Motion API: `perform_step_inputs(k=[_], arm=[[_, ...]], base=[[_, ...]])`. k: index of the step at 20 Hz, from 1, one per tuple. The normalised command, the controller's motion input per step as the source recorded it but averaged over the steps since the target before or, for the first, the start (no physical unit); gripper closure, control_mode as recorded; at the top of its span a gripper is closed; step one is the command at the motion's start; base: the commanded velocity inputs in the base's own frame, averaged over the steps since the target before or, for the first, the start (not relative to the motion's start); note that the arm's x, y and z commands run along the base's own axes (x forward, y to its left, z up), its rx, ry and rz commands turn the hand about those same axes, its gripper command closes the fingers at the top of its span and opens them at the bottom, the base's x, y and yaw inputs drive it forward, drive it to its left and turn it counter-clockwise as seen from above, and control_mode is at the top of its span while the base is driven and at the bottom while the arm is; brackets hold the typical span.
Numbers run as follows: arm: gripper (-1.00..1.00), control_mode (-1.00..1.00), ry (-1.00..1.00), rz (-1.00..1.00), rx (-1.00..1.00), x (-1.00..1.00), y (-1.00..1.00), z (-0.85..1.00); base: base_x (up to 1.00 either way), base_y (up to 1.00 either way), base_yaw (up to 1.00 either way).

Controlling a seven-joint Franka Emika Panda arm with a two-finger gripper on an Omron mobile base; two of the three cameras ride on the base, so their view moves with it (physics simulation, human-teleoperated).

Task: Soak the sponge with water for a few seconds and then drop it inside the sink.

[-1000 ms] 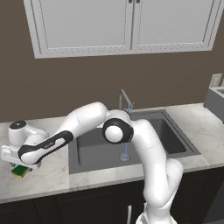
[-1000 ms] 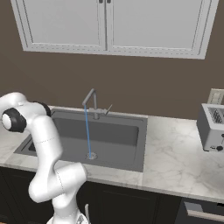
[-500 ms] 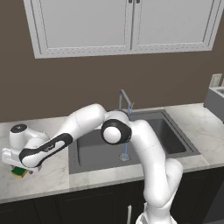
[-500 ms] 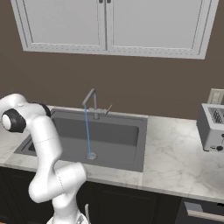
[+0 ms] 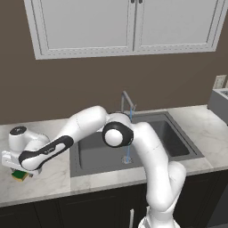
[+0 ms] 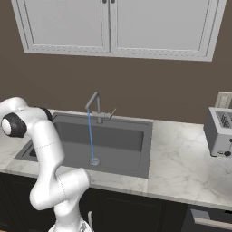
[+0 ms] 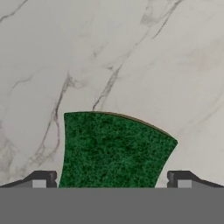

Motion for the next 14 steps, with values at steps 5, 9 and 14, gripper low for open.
perform_step_inputs(k=[5,9,14], arm=[[1.0,-1.0,0.0,0.0,0.0,0.0,0.0,0.0],[1.0,-1.0,0.0,0.0,0.0,0.0,0.0,0.0],[1.0,-1.0,0.0,0.0,0.0,0.0,0.0,0.0]], base=[[0.0,0.0,0.0],[0.0,0.0,0.0],[0.0,0.0,0.0]])
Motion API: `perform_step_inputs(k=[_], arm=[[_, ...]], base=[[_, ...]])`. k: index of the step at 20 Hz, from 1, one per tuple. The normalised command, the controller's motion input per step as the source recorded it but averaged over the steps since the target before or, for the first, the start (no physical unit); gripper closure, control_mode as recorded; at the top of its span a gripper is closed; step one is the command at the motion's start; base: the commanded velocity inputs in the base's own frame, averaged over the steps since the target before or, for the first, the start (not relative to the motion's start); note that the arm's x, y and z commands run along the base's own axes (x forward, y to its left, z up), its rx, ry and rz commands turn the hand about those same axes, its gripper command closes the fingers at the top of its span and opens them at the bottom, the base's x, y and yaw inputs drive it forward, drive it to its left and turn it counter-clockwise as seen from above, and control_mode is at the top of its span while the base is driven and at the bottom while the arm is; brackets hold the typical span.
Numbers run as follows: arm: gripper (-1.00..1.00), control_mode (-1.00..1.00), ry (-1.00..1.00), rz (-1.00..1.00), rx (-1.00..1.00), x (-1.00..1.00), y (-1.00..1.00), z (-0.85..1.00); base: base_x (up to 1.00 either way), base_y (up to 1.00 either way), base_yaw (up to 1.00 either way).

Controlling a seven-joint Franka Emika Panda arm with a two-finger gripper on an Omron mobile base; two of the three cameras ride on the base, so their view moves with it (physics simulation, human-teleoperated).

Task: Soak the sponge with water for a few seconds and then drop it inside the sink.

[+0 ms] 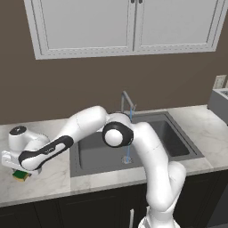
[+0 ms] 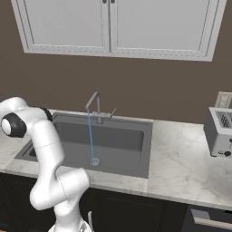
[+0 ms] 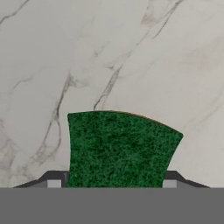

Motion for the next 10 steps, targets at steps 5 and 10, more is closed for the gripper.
perform_step_inputs(k=[5,10], arm=[[1.0,-1.0,0.0,0.02,0.0,0.0,-0.01,0.31],[1.0,-1.0,0.0,0.07,0.0,-0.03,-0.09,0.63]], base=[[0.0,0.0,0.0],[0.0,0.0,0.0]])
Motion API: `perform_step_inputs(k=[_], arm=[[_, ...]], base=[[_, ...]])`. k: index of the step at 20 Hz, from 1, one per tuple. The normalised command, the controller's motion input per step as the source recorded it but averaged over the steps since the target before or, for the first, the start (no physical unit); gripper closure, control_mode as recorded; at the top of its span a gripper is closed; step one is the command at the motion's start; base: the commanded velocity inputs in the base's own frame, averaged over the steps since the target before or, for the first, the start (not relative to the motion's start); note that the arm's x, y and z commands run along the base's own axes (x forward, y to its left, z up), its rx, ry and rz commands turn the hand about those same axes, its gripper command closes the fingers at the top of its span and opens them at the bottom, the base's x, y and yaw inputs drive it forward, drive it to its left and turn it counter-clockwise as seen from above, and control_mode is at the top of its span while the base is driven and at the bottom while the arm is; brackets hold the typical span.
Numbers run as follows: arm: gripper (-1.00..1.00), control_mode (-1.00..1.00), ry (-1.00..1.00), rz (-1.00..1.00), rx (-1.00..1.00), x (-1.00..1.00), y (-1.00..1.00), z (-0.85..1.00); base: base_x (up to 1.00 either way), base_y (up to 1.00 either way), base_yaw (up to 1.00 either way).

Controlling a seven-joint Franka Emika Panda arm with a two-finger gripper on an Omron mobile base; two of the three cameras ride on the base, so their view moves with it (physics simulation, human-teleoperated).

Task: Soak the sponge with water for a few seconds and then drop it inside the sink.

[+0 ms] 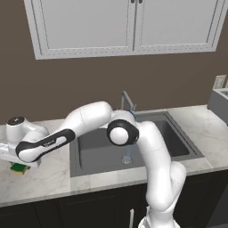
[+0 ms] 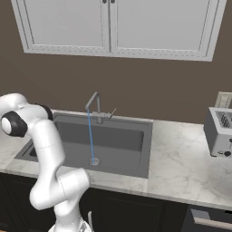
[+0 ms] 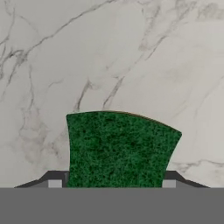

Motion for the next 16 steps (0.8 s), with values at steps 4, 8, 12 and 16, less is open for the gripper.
perform_step_inputs(k=[4,8,12,16], arm=[[1.0,-1.0,0.0,0.13,0.02,-0.07,-0.16,0.44],[1.0,-1.0,-0.08,0.21,0.04,-0.2,-0.37,0.05],[1.0,-1.0,-0.18,0.33,0.02,-0.15,-0.61,0.02],[1.0,-1.0,-0.17,0.43,0.0,0.0,-0.67,0.04]], base=[[0.0,0.0,0.0],[0.0,0.0,0.0],[0.0,0.0,0.0],[0.0,0.0,0.0]])
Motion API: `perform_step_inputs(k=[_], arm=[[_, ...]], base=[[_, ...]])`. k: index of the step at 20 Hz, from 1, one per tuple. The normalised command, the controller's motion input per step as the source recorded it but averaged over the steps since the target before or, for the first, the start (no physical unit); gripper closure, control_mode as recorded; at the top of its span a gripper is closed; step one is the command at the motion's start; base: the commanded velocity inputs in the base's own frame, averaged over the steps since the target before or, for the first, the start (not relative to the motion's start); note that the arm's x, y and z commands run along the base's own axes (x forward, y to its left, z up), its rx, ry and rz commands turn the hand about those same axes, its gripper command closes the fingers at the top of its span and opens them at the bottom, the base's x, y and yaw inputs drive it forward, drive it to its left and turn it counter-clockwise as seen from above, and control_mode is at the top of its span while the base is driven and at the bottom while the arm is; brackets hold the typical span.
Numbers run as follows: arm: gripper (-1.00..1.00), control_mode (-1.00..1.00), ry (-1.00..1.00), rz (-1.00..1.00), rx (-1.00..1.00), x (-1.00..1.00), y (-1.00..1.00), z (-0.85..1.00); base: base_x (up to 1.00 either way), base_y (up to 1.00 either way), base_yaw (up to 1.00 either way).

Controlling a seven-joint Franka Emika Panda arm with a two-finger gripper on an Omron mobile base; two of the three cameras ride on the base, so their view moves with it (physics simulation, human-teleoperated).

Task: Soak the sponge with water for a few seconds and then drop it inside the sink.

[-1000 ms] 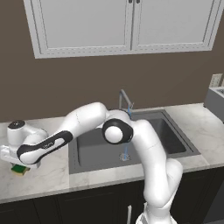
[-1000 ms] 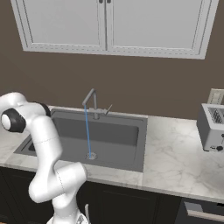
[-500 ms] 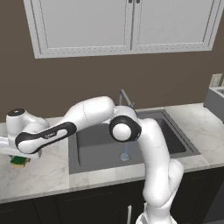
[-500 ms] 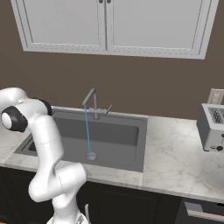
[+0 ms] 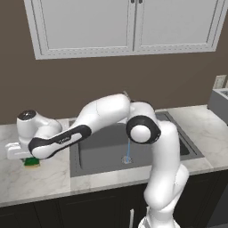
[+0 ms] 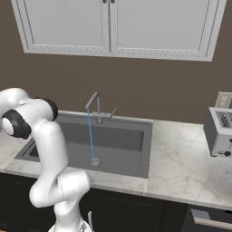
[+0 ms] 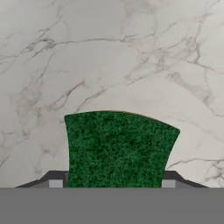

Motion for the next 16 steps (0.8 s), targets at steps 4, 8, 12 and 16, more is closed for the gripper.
perform_step_inputs(k=[4,8,12,16], arm=[[1.0,-1.0,-0.1,0.49,0.0,0.0,-0.66,0.17],[1.0,-1.0,-0.01,0.5,0.0,0.0,-0.62,0.34],[1.0,-1.0,0.0,0.43,0.03,-0.14,-0.48,0.54],[1.0,-1.0,0.0,0.37,0.02,-0.14,-0.43,0.44]], base=[[0.0,0.0,0.0],[0.0,0.0,0.0],[0.0,0.0,0.0],[0.0,0.0,0.0]])
